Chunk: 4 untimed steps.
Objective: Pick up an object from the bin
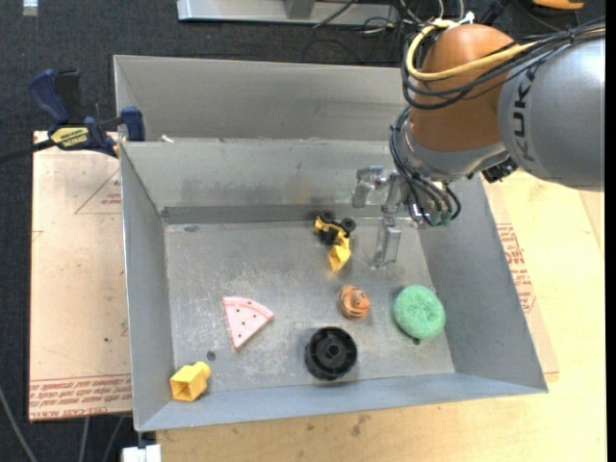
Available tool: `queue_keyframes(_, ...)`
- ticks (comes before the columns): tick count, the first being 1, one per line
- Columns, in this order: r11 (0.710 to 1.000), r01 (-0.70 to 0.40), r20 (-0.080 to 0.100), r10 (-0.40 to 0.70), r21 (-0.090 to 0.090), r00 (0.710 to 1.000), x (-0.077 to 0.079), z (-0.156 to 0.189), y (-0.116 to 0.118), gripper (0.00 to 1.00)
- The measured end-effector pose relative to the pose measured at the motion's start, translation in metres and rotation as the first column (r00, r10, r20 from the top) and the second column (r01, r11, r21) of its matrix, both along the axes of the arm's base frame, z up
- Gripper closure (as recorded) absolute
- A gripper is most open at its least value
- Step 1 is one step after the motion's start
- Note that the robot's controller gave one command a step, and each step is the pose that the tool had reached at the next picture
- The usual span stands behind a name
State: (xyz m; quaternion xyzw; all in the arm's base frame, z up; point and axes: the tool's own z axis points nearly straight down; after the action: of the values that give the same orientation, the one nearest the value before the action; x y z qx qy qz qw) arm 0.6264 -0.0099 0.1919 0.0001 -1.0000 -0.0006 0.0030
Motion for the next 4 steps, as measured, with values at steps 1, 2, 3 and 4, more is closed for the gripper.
queue_keyframes(1, 1.000, 0.000, 0.008, 0.000, 0.000, 1.000, 0.002, 0.005, 0.000, 0.00)
queue_keyframes(2, 0.997, -0.076, 0.011, 0.076, -0.001, 0.997, -0.009, -0.026, -0.012, 0.00)
queue_keyframes(3, 0.961, -0.277, 0.012, 0.277, -0.002, 0.961, 0.006, -0.067, -0.011, 0.00)
queue_keyframes(4, 0.931, -0.366, 0.021, 0.366, -0.004, 0.930, 0.029, -0.113, -0.008, 0.00)
